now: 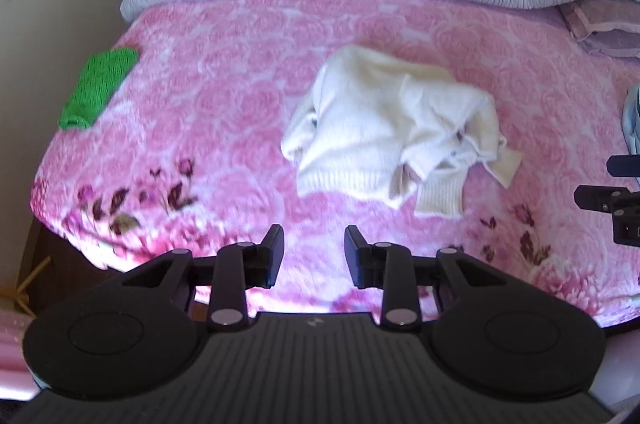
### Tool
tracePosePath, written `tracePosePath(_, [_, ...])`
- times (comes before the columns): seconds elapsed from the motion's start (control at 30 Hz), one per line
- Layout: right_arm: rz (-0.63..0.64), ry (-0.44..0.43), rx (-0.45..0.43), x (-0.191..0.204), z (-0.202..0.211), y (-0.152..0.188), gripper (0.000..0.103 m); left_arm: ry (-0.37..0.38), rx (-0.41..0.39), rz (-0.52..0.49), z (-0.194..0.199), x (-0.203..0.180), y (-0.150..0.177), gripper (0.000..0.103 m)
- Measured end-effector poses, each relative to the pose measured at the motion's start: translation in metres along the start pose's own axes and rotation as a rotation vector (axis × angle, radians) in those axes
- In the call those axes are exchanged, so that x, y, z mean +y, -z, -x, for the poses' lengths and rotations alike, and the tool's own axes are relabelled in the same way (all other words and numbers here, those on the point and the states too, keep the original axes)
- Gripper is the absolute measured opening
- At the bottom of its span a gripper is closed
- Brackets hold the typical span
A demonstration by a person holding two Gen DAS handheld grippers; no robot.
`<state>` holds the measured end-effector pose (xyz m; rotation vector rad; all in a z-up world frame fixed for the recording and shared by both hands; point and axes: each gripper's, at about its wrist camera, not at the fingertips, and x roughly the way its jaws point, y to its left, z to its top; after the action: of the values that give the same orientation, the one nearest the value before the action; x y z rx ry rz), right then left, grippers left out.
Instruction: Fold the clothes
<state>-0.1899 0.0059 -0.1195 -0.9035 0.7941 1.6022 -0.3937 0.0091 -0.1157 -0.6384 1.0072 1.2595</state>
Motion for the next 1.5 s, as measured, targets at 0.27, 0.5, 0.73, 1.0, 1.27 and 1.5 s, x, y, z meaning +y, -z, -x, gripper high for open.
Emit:
tracePosePath(0.27, [-0.025, -0.01, 0.065, 0.008, -0.012, 0.002, 0.058, 0.034, 0.075, 0.009, -0.026, 0.007, 0.007, 0.032])
tracePosePath(0.5, [-0.057, 0.005, 0.098, 0.029, -0.037, -0.022, 0.058, 0.097, 0.123, -0.012, -0.056, 0.043, -0.004, 0.032])
tracePosePath(0.73, [-0.157, 0.076, 0.073, 0.034, -0.049, -0.044, 0.058, 0.139, 0.132, -0.072, -0.092, 0.085, -0.022, 0.032])
tracePosePath(1.0, [-0.275, 0.151, 0.065, 0.026, -0.049, -0.029, 0.058, 0.189, 0.152, -0.102, -0.125, 0.095, -0.031, 0.033])
tracePosePath(1.27, [-0.244, 0.218, 0.06, -0.001, -0.084, -0.019, 0.058, 0.196, 0.174, -0.078, -0.158, 0.071, -0.03, 0.034])
tracePosePath(1.5, [-0.036, 0.201, 0.067, -0.02, -0.133, 0.001, 0.058, 0.164, 0.216, 0.017, -0.187, 0.059, -0.011, 0.036])
